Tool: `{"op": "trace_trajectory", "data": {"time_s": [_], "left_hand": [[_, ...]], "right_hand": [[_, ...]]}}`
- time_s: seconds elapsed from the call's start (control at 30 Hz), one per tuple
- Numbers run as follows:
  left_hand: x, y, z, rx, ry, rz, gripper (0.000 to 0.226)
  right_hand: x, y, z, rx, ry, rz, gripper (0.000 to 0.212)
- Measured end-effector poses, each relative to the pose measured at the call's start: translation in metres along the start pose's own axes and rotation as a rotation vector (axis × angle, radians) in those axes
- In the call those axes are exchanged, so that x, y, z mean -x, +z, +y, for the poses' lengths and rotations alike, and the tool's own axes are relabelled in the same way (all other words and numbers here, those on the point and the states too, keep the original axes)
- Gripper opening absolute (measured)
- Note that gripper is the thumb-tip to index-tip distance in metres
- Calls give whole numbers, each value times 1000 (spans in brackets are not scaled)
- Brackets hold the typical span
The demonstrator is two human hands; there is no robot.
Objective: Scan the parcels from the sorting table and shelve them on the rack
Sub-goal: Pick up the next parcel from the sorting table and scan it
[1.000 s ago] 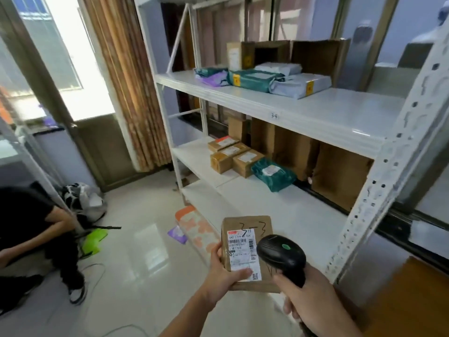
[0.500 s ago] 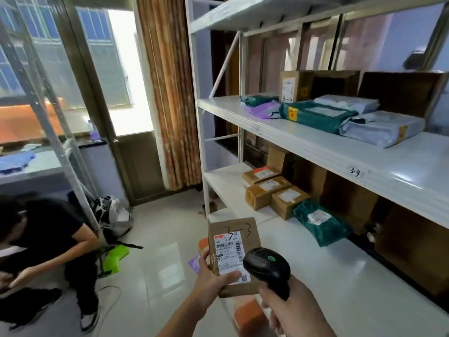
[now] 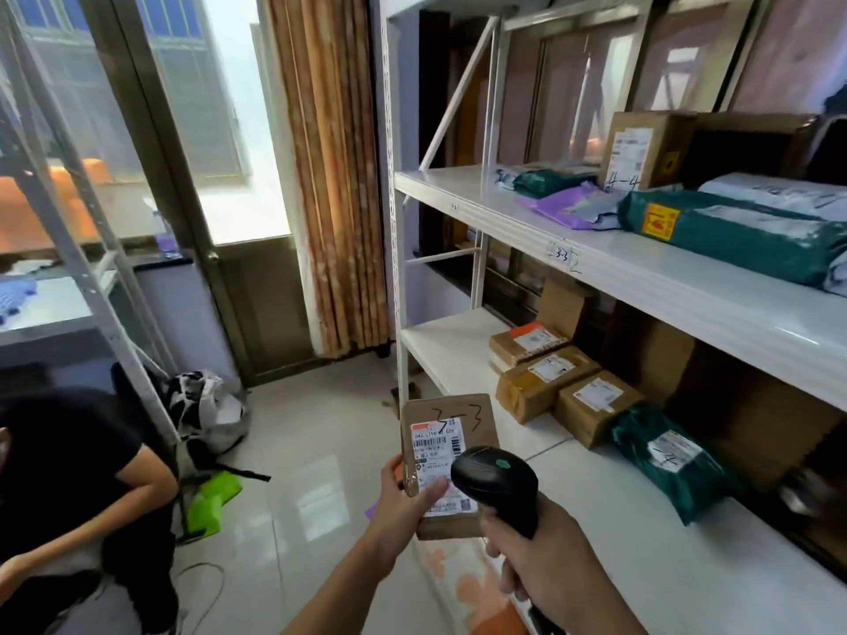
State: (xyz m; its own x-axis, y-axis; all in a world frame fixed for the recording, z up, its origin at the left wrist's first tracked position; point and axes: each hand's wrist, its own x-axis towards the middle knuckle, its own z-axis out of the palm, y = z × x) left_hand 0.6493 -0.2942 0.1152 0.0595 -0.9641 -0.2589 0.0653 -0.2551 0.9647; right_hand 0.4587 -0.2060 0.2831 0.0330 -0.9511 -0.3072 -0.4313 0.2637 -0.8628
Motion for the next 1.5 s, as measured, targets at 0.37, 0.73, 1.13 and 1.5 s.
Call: {"op": "trace_trajectory", "data": {"time_s": [0.37,0.73,1.13,1.5], "left_hand": [[-130,25,4,-58,-150,-246,92],[-205,158,-8,-189,-210,-505,88],[-237,290,-30,-326,-275,-841,84],[-215,351,-70,-289,-417,-899,113]], "right_hand": [[-86,4,4,-17,160,218,6],[-145,-63,45,-76,278,398,7],[-144,-102,70,-226,458,656,7],[-93,-111,110,-414,577,917,6]]}}
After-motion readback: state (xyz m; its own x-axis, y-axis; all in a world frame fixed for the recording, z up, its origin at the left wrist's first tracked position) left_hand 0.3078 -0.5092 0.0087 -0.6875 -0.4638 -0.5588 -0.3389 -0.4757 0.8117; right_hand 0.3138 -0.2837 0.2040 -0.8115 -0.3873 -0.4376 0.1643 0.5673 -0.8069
